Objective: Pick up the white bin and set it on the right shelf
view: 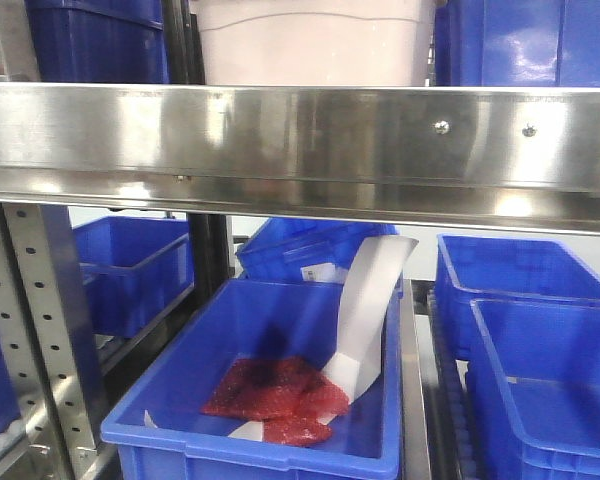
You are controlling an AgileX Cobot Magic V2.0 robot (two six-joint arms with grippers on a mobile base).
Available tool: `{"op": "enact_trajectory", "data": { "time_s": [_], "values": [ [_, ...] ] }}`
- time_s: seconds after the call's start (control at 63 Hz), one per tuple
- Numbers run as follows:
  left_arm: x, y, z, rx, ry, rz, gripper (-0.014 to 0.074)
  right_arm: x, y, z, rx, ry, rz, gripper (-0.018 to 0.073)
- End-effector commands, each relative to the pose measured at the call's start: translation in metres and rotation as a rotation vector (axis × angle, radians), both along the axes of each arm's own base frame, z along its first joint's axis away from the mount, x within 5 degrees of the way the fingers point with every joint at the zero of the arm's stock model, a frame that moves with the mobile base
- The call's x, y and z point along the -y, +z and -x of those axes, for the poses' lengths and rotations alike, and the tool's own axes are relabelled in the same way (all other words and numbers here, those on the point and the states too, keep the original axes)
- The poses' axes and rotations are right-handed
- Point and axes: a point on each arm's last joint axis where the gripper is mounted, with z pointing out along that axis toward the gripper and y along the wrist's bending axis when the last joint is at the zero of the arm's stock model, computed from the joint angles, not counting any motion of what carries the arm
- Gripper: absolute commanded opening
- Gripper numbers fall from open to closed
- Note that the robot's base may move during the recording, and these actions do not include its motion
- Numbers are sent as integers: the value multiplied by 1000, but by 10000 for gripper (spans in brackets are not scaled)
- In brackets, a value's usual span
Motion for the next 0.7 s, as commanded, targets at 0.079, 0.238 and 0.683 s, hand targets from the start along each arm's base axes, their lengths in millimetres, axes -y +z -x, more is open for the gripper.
{"op": "enact_trajectory", "data": {
  "time_s": [0.079,0.238,0.683],
  "values": [
    [-1,-21,3,59,16,37,-118,5,13,2,70,-50,-20,68],
    [-1,-44,5,64,18,49,-118,5,13,2,70,-50,-20,68],
    [-1,-45,5,52,17,54,-118,4,13,2,66,-46,-19,68]
  ]
}}
